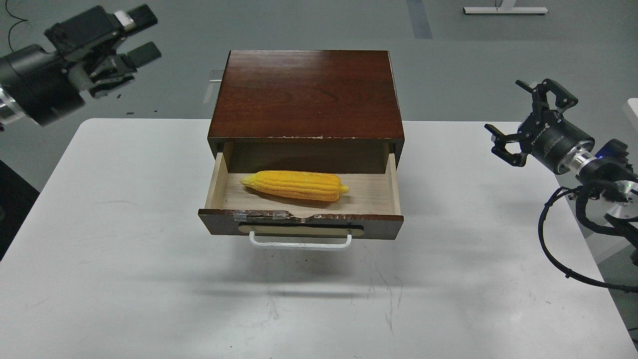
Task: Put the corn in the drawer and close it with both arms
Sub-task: 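Move the left gripper to the front of the open drawer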
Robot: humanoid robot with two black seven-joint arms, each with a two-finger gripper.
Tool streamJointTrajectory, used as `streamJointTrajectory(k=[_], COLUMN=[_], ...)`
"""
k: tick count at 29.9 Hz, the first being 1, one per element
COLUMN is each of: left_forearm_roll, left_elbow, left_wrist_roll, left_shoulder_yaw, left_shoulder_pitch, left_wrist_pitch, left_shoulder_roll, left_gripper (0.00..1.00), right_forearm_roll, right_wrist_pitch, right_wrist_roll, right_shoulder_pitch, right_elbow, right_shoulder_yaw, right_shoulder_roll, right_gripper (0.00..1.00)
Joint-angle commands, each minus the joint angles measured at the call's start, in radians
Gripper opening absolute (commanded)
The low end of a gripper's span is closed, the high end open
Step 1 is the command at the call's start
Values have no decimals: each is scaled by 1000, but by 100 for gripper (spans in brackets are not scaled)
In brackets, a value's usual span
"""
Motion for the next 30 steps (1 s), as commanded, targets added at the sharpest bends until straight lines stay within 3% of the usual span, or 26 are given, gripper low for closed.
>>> streamJointTrajectory(k=[1,3,11,16,21,30], left_forearm_roll=[186,240,263,394,391,438], left_elbow=[-128,-162,-192,-194,-194,-192], left_wrist_roll=[0,0,0,0,0,0], left_shoulder_yaw=[50,51,56,189,191,191], left_shoulder_pitch=[-10,-7,7,103,221,324], left_wrist_pitch=[-27,-27,-27,-27,-27,-27], left_shoulder_roll=[-23,-52,-113,-89,-121,-225], left_gripper=[25,0,0,0,0,0], right_forearm_roll=[-1,-1,-16,-18,-18,-22], right_wrist_pitch=[1,1,5,8,1,3], right_wrist_roll=[1,1,1,8,48,48], right_shoulder_pitch=[-24,-33,-41,-28,11,18], right_elbow=[-1,-3,-86,-89,-90,-204], right_shoulder_yaw=[-4,-4,-42,-36,-33,-47], right_shoulder_roll=[-4,-4,7,8,22,97], right_gripper=[100,100,100,100,100,100])
